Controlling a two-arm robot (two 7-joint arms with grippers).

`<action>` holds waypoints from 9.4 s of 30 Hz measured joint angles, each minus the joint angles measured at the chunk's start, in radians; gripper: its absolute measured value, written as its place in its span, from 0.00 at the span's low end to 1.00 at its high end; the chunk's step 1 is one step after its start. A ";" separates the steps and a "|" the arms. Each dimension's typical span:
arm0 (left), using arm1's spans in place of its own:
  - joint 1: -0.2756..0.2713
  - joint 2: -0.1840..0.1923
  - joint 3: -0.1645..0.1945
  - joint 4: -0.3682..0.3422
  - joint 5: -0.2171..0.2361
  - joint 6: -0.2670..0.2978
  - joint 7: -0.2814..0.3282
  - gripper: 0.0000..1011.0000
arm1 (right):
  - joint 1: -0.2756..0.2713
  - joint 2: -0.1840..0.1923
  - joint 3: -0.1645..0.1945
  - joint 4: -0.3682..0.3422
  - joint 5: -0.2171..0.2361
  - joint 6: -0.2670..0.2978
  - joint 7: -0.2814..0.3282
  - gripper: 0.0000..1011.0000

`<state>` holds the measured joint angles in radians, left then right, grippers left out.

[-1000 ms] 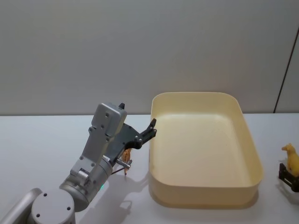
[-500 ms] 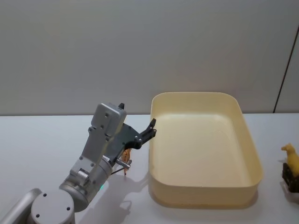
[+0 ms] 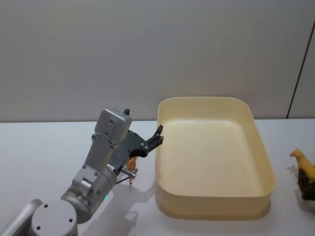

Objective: Pick up the toy alternately with two hands and place it into the central storage box.

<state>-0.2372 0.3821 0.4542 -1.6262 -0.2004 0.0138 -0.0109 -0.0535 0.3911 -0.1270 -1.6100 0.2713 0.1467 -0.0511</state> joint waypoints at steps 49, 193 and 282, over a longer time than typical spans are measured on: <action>0.000 0.000 0.000 0.000 0.000 0.000 0.000 0.99 | 0.305 -0.220 -0.114 0.032 -0.081 0.030 0.207 0.85; 0.000 0.000 0.000 0.000 0.000 0.000 0.000 0.99 | 0.196 -0.121 0.026 -0.056 0.100 0.112 0.155 0.31; -0.043 -0.024 -0.040 0.102 -0.099 0.289 -0.061 0.99 | 0.304 -0.229 -0.082 -0.012 -0.010 0.205 0.232 0.99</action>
<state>-0.2803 0.3585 0.4139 -1.5246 -0.2996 0.3027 -0.0715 0.2505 0.1626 -0.2090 -1.6216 0.2609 0.3521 0.1814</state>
